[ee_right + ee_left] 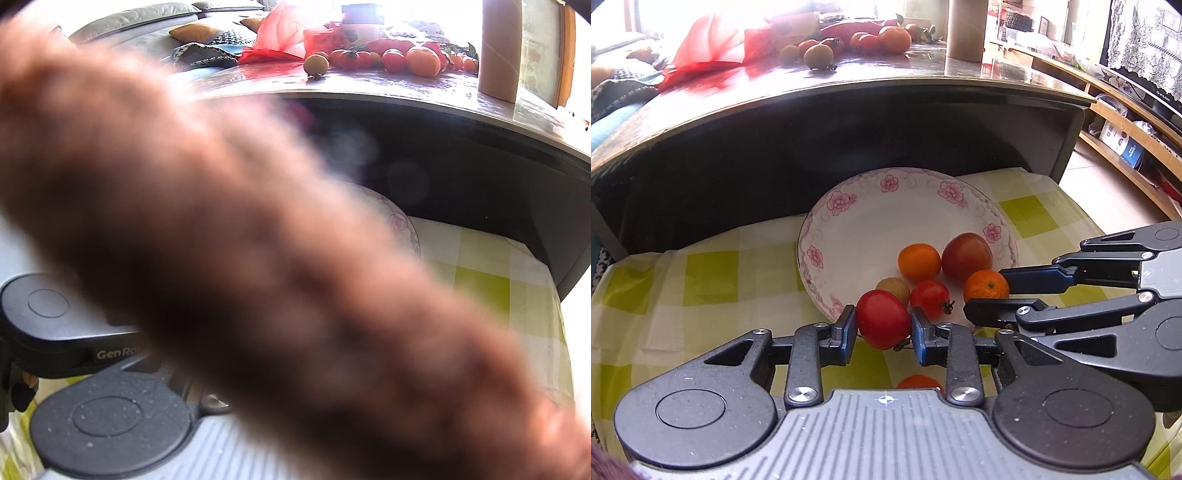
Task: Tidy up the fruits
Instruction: 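Carry the red tomato and mandarin toward the white plate with both tools, then lower the red tomato into the plate and open the left tool while the right tool releases the mandarin, then withdraw the left tool toward the brown round fruit while the right tool moves to the remaining mandarin, then close the right tool around the remaining mandarin on the tablecloth, then grasp the brown round fruit with the left tool while the right tool holds the mandarin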
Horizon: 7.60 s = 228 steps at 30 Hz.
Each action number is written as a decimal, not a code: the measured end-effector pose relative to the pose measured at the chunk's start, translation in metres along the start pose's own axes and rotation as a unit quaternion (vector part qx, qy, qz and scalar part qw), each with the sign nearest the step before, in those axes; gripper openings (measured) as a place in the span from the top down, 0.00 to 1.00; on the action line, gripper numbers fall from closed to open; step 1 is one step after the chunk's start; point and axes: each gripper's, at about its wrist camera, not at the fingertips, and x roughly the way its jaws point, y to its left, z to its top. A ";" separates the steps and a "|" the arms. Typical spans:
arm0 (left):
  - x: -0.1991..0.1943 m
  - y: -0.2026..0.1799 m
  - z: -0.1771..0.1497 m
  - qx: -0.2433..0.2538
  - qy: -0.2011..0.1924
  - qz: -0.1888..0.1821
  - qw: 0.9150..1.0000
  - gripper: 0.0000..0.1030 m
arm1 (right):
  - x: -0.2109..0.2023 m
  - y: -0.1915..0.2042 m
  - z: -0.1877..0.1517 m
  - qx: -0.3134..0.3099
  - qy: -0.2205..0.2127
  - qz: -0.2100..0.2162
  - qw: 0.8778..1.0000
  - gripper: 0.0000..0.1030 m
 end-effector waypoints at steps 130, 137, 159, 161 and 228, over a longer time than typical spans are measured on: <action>-0.026 -0.001 -0.082 0.061 0.062 -0.018 0.996 0.43 | 0.022 0.041 -0.028 -0.029 0.041 0.049 0.998 0.65; -0.021 -0.004 -0.084 0.057 0.058 -0.019 0.997 0.54 | -0.005 0.015 -0.044 -0.006 0.049 0.021 0.999 0.65; -0.033 -0.017 -0.102 0.031 0.050 0.025 0.998 0.54 | -0.051 0.021 -0.100 -0.014 0.048 -0.010 0.999 0.65; -0.032 -0.019 -0.100 0.035 0.050 0.027 0.998 0.54 | -0.052 0.020 -0.102 -0.016 0.042 -0.009 0.999 0.65; -0.030 -0.024 -0.094 0.035 0.067 0.008 0.997 0.66 | -0.036 0.021 -0.077 -0.040 0.090 0.003 0.995 0.65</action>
